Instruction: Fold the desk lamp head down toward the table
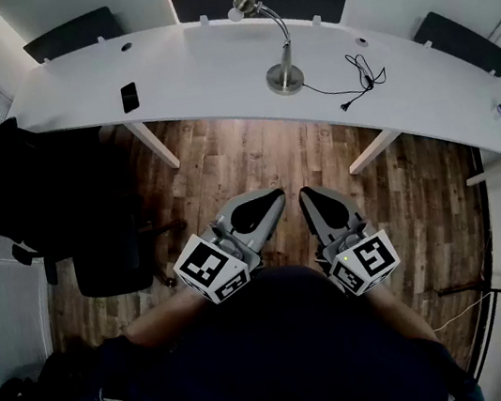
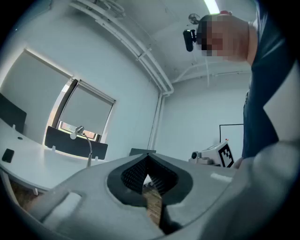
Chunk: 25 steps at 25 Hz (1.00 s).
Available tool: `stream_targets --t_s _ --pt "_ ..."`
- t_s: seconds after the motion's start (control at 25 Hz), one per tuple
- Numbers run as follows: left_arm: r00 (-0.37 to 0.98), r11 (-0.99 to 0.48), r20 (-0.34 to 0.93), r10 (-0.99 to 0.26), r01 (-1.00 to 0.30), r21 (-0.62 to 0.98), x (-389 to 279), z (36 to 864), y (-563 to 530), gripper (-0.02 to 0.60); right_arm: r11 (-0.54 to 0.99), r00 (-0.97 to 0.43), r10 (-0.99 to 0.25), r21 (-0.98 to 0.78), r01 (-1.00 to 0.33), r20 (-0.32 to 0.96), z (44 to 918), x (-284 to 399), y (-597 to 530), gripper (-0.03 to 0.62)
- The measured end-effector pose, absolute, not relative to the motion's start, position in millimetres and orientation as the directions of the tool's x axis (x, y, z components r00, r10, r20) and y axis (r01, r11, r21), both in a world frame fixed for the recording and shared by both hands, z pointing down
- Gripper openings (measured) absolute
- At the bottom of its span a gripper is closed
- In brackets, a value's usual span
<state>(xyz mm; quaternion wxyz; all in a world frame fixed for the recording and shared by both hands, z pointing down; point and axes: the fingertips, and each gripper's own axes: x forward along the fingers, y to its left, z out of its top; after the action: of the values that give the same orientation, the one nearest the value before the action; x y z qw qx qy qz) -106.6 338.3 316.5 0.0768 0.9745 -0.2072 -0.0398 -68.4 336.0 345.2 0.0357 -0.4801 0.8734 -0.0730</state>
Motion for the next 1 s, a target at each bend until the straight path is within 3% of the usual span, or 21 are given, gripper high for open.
stream_targets --t_s 1.0 --pt "0.850 -0.839 -0.011 -0.526 -0.517 0.167 -71 339 319 0.006 0.535 -0.552 -0.834 -0.211 -0.818 0.024 375 -14 320 0.011"
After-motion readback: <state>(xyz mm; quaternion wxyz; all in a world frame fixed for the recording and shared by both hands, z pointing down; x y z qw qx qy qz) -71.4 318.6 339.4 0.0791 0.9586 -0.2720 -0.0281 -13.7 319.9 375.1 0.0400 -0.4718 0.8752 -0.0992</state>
